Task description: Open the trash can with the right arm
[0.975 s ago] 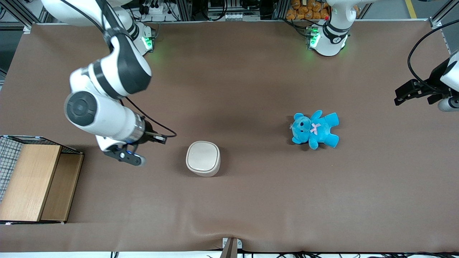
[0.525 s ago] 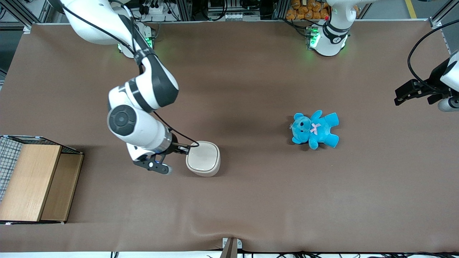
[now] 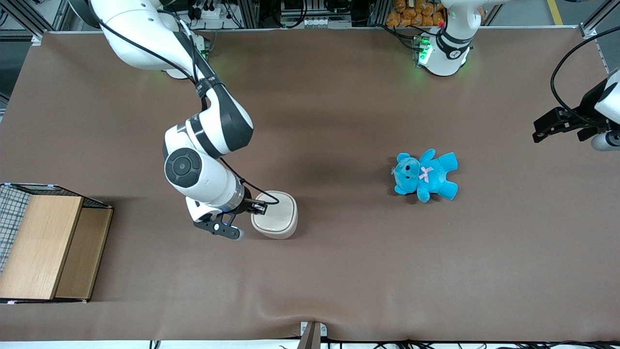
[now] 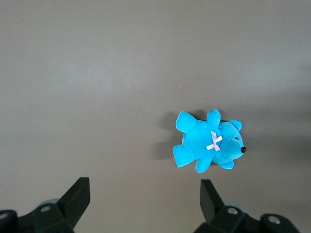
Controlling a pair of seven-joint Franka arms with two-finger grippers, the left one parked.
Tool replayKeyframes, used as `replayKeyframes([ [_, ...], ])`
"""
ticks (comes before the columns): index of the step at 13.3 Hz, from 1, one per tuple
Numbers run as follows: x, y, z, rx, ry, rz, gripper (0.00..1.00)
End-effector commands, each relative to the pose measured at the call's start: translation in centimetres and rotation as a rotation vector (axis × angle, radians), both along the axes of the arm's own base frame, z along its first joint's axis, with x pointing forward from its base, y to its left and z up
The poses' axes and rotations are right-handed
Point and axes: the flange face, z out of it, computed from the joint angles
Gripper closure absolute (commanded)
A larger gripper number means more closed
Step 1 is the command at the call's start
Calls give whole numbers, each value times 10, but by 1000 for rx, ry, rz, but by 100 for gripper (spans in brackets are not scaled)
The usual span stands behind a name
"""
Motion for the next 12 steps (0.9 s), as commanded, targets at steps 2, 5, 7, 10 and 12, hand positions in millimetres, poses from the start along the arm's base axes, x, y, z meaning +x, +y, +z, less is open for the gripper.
replayKeyframes([
  [2, 3, 8, -16, -45, -14, 1, 100],
  [5, 1, 11, -31, -54, 4, 5, 100],
  [7, 0, 11, -34, -55, 8, 6, 100],
  [10, -2, 17, -40, -59, 10, 14, 100],
  [12, -1, 19, -44, -51, -10, 14, 100],
])
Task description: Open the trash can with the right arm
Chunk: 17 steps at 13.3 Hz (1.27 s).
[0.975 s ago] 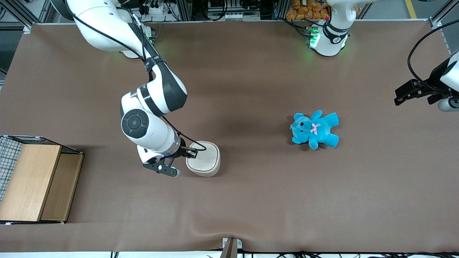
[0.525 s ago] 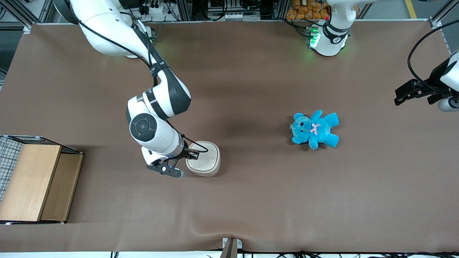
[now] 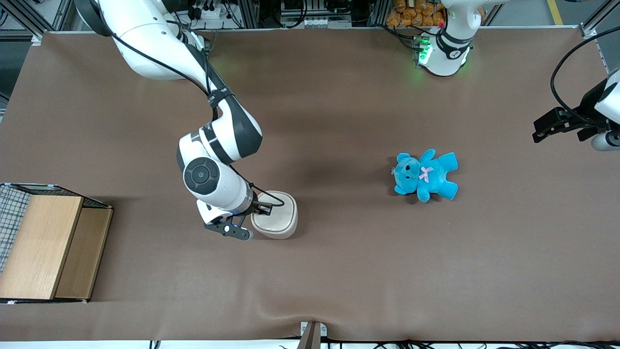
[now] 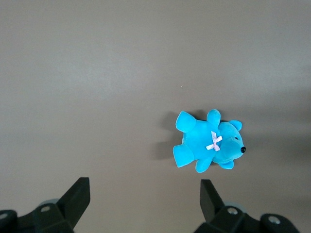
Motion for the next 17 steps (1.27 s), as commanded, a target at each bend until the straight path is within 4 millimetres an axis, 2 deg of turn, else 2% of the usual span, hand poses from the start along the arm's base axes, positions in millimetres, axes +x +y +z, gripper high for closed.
replayKeyframes([
  [1, 0, 9, -10, -20, -22, -4, 100],
  [5, -1, 6, -17, -29, -27, 2, 100],
  [8, 3, 0, 0, -14, 12, -20, 100],
  [10, 8, -2, 19, 18, 37, -58, 100],
  [12, 10, 1, 40, 79, 77, -110, 100],
  [15, 4, 13, 47, 89, 98, -180, 100],
  [17, 3, 22, 60, 119, 103, -219, 100],
])
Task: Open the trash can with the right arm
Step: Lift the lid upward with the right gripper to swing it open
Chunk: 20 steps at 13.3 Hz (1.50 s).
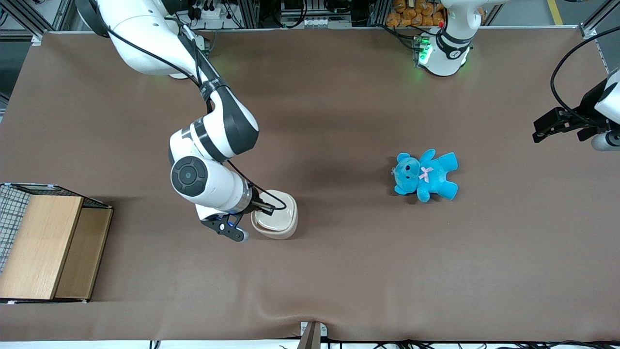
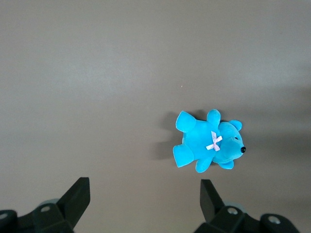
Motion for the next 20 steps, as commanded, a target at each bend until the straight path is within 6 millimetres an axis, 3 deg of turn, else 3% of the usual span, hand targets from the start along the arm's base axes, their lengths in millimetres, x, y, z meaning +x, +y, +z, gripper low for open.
replayKeyframes([
  [1, -4, 19, 18, 74, 39, -75, 100],
  [4, -4, 25, 42, 163, 83, -182, 99],
  [6, -8, 24, 56, 211, 130, -202, 61],
  [7, -7, 18, 66, 228, 135, -209, 52],
  [8, -9, 19, 72, 244, 144, -211, 37],
  [9, -10, 20, 72, 241, 146, -205, 0],
  [11, -16, 9, 103, 232, 132, -189, 0],
  [14, -16, -44, 126, 169, 195, -174, 0],
  [16, -8, -100, 137, 147, 250, -207, 0],
  [17, -10, -117, 144, 138, 274, -195, 0],
  [20, -18, -172, 179, 116, 265, -163, 0],
])
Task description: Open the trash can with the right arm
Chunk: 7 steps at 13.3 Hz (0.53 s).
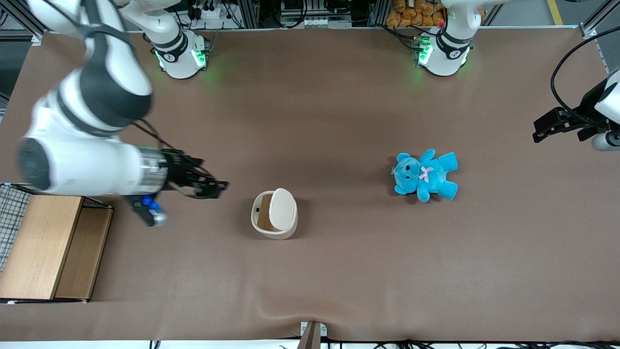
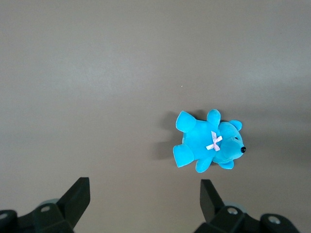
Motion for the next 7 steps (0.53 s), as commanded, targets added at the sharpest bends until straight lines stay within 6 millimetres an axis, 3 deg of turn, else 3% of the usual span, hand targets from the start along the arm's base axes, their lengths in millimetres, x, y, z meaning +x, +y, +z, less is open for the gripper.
replayKeyframes([
  [1, -16, -34, 34, -31, -3, 32, 0],
  [7, -39, -123, 79, -83, -80, 250, 0],
])
